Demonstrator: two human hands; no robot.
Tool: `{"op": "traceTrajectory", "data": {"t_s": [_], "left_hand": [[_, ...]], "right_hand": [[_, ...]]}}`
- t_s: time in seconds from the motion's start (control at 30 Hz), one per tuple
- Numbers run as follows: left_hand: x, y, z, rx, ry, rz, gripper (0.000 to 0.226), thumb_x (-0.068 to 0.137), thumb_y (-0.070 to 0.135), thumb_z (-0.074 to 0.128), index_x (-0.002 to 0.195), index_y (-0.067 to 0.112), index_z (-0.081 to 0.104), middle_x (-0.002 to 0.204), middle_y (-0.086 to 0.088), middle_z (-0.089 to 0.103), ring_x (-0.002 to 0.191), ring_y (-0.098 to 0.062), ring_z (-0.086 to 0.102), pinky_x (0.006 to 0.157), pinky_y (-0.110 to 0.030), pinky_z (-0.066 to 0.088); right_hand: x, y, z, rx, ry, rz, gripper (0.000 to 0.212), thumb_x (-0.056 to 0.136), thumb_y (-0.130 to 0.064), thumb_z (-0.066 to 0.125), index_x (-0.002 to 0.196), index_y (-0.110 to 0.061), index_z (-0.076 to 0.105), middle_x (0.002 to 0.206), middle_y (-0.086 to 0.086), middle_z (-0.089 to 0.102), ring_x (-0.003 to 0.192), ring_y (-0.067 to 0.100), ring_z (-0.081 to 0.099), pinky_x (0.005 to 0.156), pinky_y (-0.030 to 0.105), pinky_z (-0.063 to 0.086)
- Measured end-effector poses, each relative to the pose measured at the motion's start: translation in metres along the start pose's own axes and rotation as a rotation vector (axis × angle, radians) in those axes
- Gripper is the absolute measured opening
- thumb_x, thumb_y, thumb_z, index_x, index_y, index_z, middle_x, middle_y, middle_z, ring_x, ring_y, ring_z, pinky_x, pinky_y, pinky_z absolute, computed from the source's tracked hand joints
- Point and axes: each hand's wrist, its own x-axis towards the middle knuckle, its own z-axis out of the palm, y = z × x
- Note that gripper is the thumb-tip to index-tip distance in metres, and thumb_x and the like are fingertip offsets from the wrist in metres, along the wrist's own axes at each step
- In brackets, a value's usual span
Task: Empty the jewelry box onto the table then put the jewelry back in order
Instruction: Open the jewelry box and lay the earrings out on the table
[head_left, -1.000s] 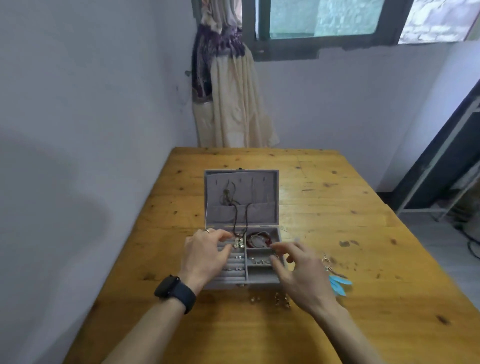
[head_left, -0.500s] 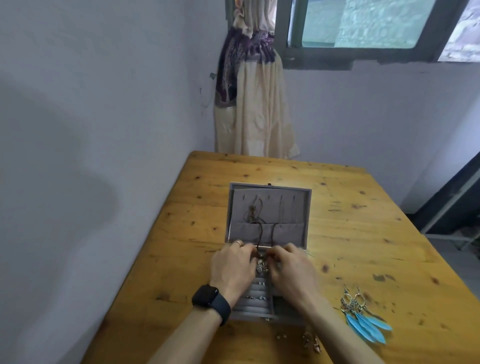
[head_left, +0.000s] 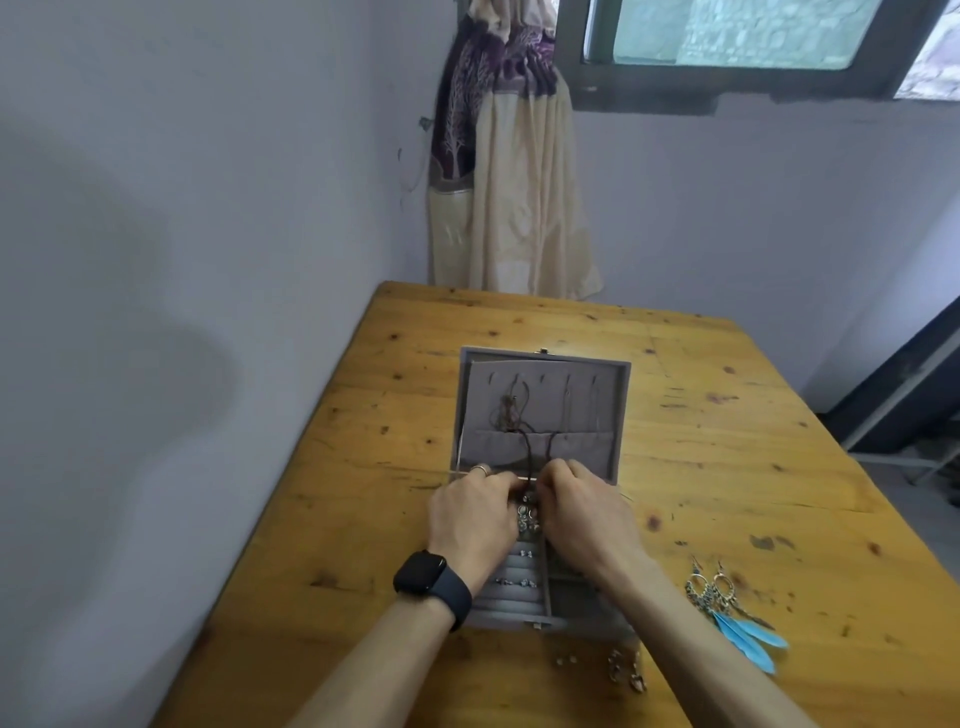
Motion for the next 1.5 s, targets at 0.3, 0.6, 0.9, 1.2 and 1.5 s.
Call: {"op": "traceTrajectory", "data": {"t_s": [0.3,0.6,0.9,1.2,1.5], "left_hand": [[0.004,0.001,0.003,-0.124,-0.015,-0.056,0.028,0.095,0.035,0.055,0.121,0.041,0.065,0.113,0.009,0.066,0.101,-0.017,0.065,0.075,-0.03,0.052],[0.004,0.0,0.004,-0.101,-0.009,-0.047,0.026,0.097,0.043,0.055,0.12,0.042,0.069,0.116,0.01,0.064,0.099,-0.014,0.064,0.072,-0.026,0.048],[0.006,-0.003,0.006,-0.108,-0.023,-0.045,0.021,0.094,0.045,0.061,0.111,0.039,0.07,0.109,0.011,0.065,0.098,-0.015,0.065,0.074,-0.03,0.054],[0.011,-0.013,-0.002,-0.294,-0.12,-0.117,0.005,0.092,0.034,0.06,0.095,0.033,0.064,0.096,0.011,0.068,0.091,-0.014,0.064,0.077,-0.034,0.056],[-0.006,-0.03,-0.027,-0.555,-0.074,-0.098,0.002,0.09,0.029,0.069,0.092,0.03,0.068,0.088,0.017,0.067,0.086,0.006,0.061,0.072,-0.013,0.05]], "right_hand": [[-0.005,0.011,0.0,0.135,0.007,-0.053,0.018,0.095,-0.028,0.053,0.108,-0.024,0.065,0.103,-0.002,0.067,0.092,0.021,0.063,0.076,0.036,0.053],[0.002,0.015,0.005,0.258,0.21,0.026,0.011,0.097,-0.022,0.06,0.106,-0.021,0.066,0.094,0.001,0.068,0.08,0.019,0.06,0.066,0.031,0.047],[-0.009,0.018,0.005,0.249,0.157,-0.035,0.017,0.09,-0.031,0.064,0.104,-0.027,0.073,0.092,-0.006,0.057,0.077,0.018,0.06,0.066,0.033,0.052],[0.0,0.012,-0.004,0.157,0.001,-0.043,0.021,0.092,-0.037,0.06,0.105,-0.03,0.075,0.095,-0.007,0.061,0.089,0.018,0.061,0.077,0.036,0.054],[0.01,-0.002,-0.007,0.051,-0.144,0.05,0.017,0.089,-0.036,0.061,0.101,-0.032,0.072,0.108,-0.004,0.064,0.101,0.023,0.062,0.084,0.038,0.054]]}}
